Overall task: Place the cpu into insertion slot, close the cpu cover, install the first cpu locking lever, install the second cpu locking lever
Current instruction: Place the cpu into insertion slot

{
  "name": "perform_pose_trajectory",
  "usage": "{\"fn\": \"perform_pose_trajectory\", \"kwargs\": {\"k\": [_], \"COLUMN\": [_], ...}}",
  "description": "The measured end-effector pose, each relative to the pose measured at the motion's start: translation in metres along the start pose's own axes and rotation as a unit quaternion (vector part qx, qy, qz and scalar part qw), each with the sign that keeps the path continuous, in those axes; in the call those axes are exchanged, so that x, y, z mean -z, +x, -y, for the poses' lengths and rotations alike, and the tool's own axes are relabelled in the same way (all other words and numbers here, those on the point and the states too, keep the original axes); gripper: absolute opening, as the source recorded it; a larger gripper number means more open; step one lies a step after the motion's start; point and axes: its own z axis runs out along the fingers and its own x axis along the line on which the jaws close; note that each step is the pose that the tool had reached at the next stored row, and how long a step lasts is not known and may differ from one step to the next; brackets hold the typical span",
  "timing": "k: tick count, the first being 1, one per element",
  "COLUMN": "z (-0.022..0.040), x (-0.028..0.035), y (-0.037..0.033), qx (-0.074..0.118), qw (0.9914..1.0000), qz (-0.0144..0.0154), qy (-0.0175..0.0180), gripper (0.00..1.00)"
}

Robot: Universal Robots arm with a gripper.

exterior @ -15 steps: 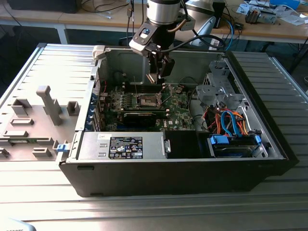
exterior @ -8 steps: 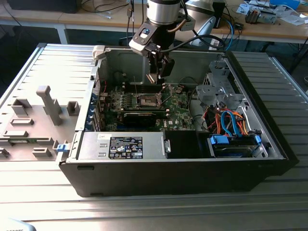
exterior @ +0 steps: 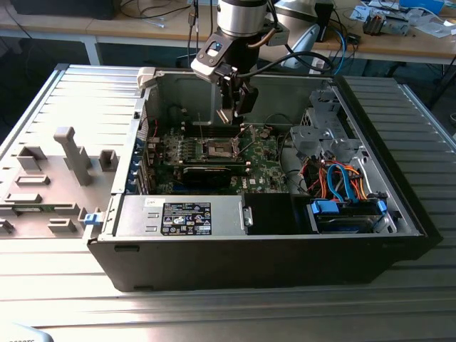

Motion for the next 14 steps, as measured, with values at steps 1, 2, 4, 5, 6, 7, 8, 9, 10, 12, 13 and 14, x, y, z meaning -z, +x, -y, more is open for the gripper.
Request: {"fn": "perform_pose_trajectory", "kwargs": {"k": [1, 2, 4, 5, 6, 7, 8, 9, 10, 12, 13, 14], "z": [0.0, 0.0, 0.0, 0.0, 0.0, 0.0, 0.0, 0.0, 0.0, 0.0, 0.0, 0.0], "x": [0.0, 0.0001, 0.0001, 0.0001, 0.0001, 0.0001, 0.0001, -0.0006, -0.0013, -0.0013, -0.0013, -0.0014], "y": [0.0, 0.0, 0.0, 0.0, 0.0, 0.0, 0.0, 0.0, 0.0, 0.0, 0.0, 0.0], "qx": [0.0, 0.0, 0.0, 0.0, 0.0, 0.0, -0.001, -0.004, -0.008, -0.008, -0.008, -0.008], "qw": [1.0, 1.0, 1.0, 1.0, 1.0, 1.0, 1.0, 0.99999, 0.99997, 0.99997, 0.99997, 0.99996], "qz": [0.0003, 0.0003, 0.0004, 0.0004, 0.0004, 0.0004, 0.0004, 0.0004, 0.0003, 0.0004, 0.0004, 0.0004], "qy": [0.0001, 0.0002, 0.0002, 0.0002, 0.0002, 0.0002, 0.0002, 0.0002, 0.0003, 0.0003, 0.0003, 0.0003], "gripper": [0.54, 0.54, 0.54, 0.54, 0.54, 0.54, 0.54, 0.54, 0.54, 0.54, 0.54, 0.54]}}
